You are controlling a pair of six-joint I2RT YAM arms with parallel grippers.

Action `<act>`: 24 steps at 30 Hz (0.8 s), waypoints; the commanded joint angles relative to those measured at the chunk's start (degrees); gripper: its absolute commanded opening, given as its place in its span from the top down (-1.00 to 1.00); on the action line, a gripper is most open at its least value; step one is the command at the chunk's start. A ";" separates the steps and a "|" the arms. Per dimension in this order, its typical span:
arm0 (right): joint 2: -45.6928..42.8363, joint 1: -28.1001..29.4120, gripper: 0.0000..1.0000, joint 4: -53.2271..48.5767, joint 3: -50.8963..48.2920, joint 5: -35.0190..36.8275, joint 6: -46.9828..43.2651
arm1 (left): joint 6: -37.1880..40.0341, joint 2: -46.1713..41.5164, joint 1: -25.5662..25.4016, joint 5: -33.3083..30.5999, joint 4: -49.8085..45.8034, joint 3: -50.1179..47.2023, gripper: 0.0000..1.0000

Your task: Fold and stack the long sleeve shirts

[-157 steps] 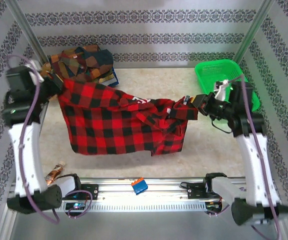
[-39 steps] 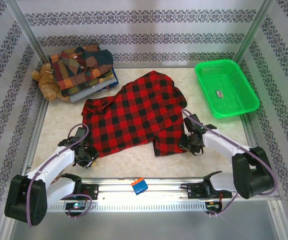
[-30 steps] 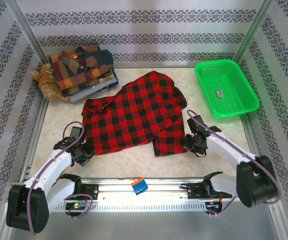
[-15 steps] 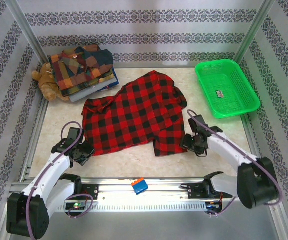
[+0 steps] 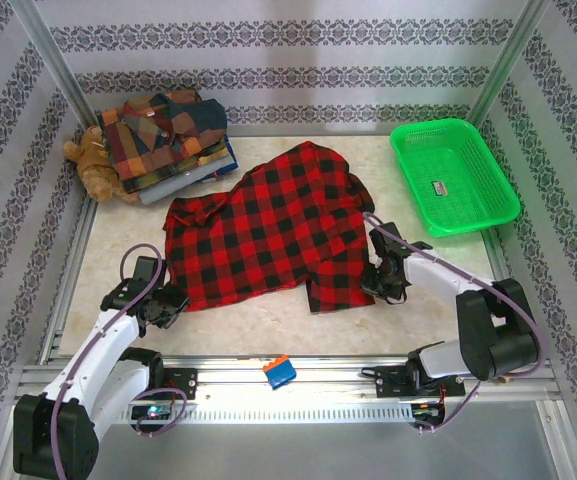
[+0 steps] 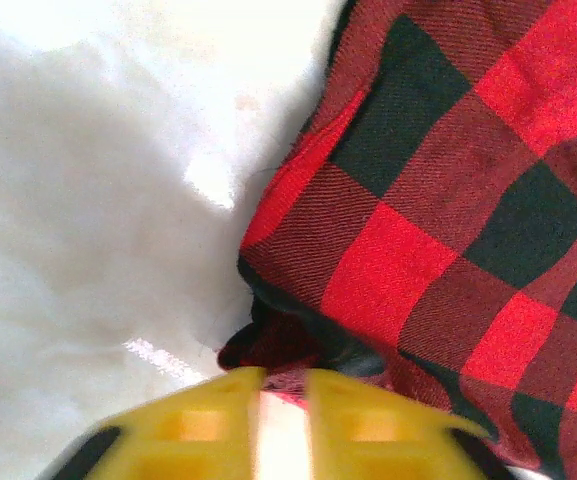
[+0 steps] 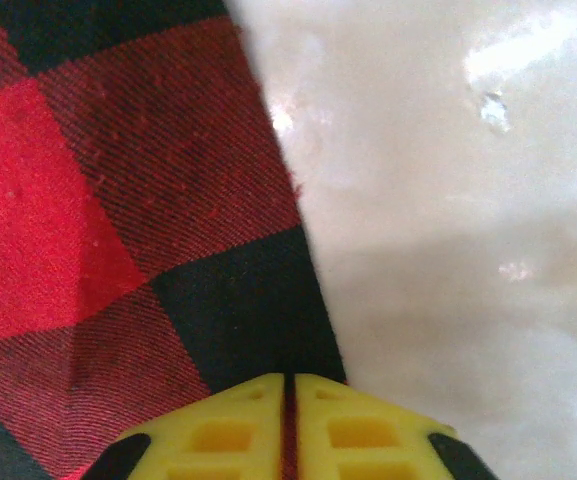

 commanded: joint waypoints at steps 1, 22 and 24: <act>-1.06 1.01 0.92 -1.41 1.22 1.41 0.89 | -1.13 -1.59 0.73 -1.57 -3.06 0.04 0.03; -6.72 3.91 1.00 -5.19 0.52 0.33 2.59 | -6.43 9.93 0.73 6.01 15.55 -4.40 0.51; -8.37 4.09 1.00 -6.25 0.17 -0.20 3.16 | -4.46 9.98 0.73 5.03 13.18 -2.92 0.71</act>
